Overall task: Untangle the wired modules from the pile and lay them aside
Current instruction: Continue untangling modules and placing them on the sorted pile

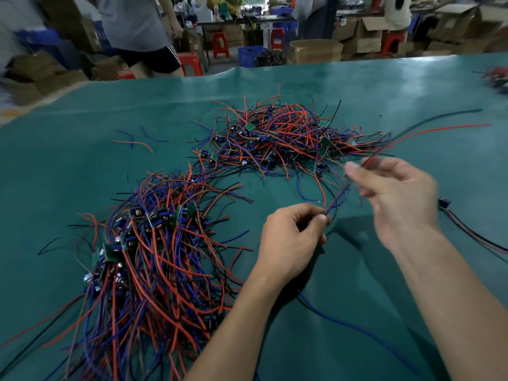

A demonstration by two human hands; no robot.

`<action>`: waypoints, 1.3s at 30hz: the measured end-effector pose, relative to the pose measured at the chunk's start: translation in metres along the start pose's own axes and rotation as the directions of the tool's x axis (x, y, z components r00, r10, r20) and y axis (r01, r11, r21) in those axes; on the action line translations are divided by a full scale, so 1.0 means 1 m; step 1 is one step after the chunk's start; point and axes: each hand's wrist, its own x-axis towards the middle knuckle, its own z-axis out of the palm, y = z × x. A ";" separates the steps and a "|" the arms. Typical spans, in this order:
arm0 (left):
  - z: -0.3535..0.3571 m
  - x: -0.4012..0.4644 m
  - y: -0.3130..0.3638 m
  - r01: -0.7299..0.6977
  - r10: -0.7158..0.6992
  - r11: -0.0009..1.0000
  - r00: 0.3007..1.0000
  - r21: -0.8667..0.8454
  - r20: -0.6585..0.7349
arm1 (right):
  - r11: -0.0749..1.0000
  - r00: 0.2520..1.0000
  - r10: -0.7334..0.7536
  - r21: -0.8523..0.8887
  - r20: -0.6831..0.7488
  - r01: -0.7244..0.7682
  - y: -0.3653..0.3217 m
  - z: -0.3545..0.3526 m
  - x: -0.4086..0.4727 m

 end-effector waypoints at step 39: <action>-0.002 0.002 -0.004 0.045 -0.025 0.994 0.980 0.097 -0.199 | 0.469 0.976 0.084 -0.872 0.200 0.138 0.020 0.024 0.079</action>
